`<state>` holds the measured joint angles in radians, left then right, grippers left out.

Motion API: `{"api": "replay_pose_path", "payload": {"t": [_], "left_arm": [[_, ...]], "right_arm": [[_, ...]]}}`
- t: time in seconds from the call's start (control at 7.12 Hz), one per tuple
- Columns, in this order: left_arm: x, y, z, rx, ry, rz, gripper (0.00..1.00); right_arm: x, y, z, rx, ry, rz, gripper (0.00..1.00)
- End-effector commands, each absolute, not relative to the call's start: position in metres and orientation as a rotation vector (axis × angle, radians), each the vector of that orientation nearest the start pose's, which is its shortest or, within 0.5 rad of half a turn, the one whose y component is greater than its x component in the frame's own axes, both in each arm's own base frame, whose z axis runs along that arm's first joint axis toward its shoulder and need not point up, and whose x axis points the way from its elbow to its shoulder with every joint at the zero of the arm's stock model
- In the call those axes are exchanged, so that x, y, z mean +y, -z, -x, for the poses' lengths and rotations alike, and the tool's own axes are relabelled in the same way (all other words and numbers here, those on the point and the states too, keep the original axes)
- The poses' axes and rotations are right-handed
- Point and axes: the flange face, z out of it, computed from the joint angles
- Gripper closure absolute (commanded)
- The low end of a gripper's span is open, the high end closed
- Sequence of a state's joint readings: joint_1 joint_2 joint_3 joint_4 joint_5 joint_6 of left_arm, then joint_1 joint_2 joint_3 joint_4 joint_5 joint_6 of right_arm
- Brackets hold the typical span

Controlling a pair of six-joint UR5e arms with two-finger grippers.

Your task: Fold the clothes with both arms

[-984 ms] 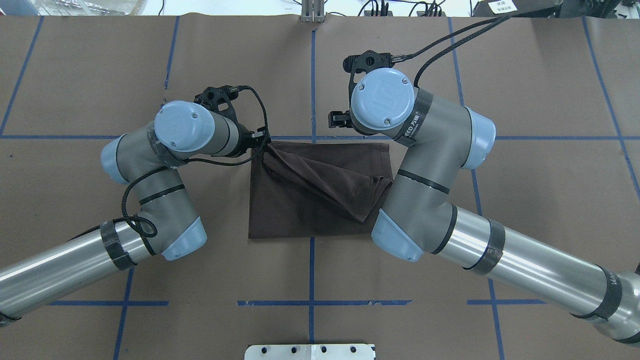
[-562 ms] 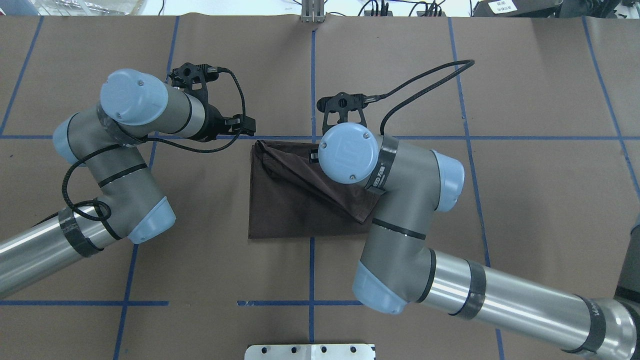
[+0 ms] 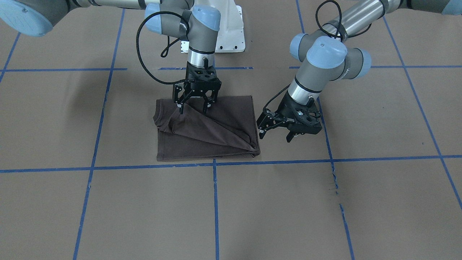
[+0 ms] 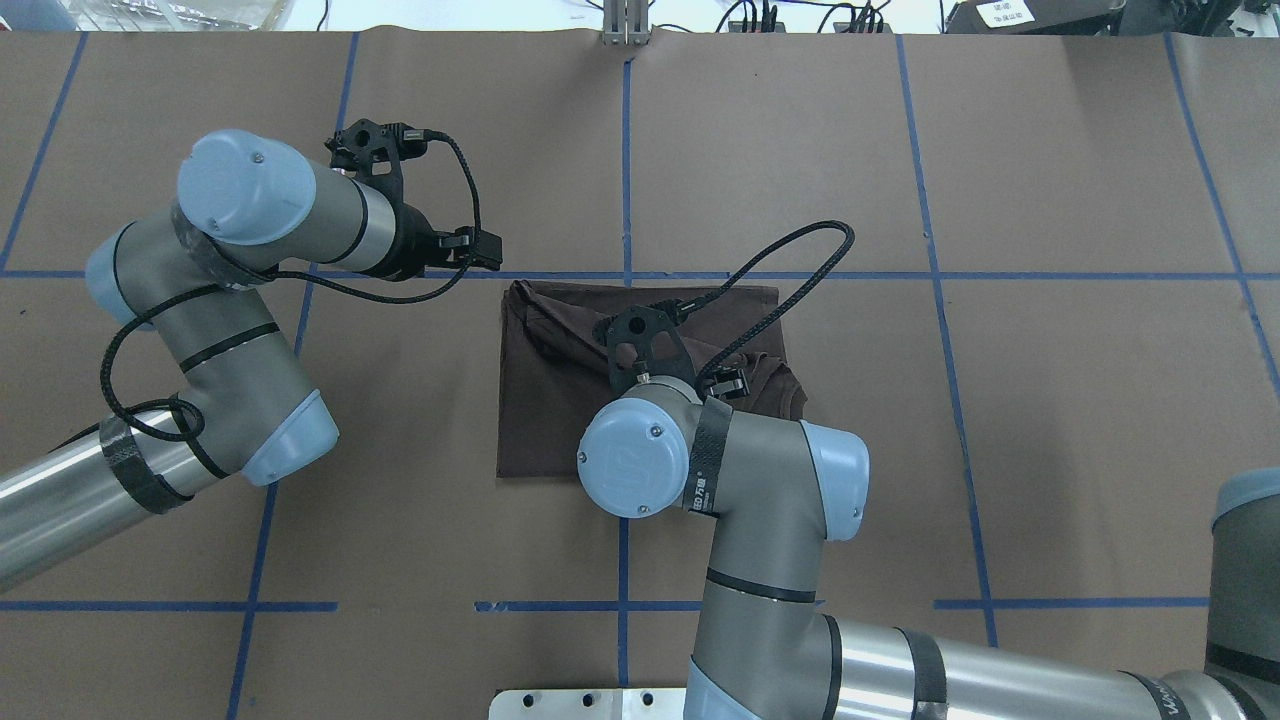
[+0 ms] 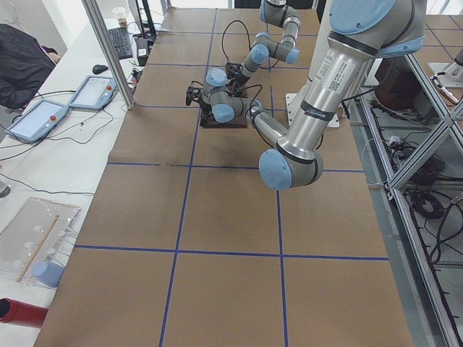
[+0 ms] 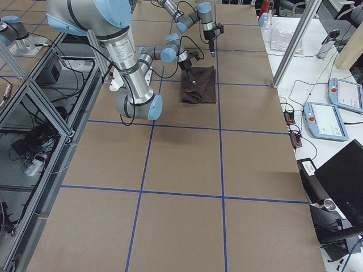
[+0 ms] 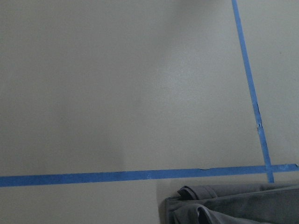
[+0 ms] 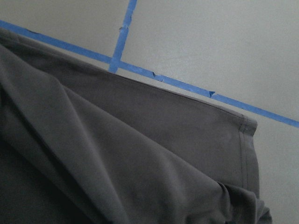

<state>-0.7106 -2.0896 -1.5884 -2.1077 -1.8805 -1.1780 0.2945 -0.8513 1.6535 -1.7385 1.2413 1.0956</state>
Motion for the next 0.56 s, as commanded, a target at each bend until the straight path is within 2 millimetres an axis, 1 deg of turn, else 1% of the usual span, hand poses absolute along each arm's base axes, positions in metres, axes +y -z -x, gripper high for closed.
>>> {"api": "replay_pose_path", "payload": {"t": [0.0,0.14,0.42], "left_arm": [[-0.5208,-0.2890,-0.4461,1.053,0.121,-0.320,0.00],[-0.5208,-0.2890,-0.4461,1.053,0.121,-0.320,0.00],[-0.5208,-0.2890,-0.4461,1.053,0.123,-0.319,0.00]], "right_arm": [[-0.3445,-0.2242,0.6203,-0.430,0.142,-0.539,0.26],[-0.3415,-0.2251,0.6223,-0.429,0.148,-0.534,0.28],[-0.3417,-0.2329,0.6239,-0.406,0.181,-0.533,0.33]]}}
